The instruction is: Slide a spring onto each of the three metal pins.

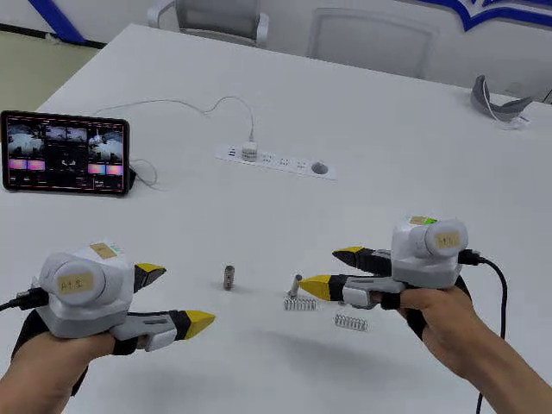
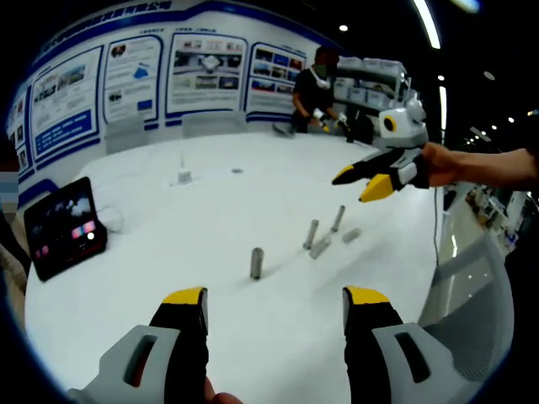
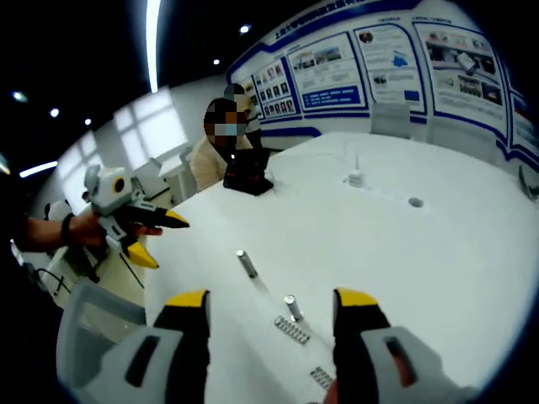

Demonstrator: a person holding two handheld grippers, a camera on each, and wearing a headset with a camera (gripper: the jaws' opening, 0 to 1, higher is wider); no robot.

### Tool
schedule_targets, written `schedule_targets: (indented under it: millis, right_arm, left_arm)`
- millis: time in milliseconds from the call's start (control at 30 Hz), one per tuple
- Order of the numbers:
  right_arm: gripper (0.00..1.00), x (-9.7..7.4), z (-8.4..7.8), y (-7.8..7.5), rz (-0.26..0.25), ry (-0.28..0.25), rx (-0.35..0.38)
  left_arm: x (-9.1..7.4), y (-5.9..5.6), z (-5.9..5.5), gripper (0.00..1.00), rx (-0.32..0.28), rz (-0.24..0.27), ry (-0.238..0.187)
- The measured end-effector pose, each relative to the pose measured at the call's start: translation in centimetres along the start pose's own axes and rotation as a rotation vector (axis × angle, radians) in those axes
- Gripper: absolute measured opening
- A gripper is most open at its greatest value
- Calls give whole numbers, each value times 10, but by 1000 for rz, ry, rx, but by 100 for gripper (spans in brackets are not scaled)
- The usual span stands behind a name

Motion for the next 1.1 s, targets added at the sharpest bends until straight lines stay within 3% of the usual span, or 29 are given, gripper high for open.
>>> schedule_targets:
  millis: [500, 1100]
  right_arm:
    - [63, -33, -28, -17, -75, -11, 77]
    - [67, -63, -43, -20, -131, -44, 121]
  left_arm:
    - [15, -4, 5, 67, 13, -36, 19]
    - [28, -5, 10, 67, 23, -59, 26]
Point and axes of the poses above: the centre of the closed fingertips' face, and the gripper's own axes: x roughly forward along the fingers, y roughly to its left, z roughly out of its top, the point moved 9 cm from there along -x, roughly backward along the fingers, and after that the axes turned 14 degrees about -z, right-handed, at the moved point
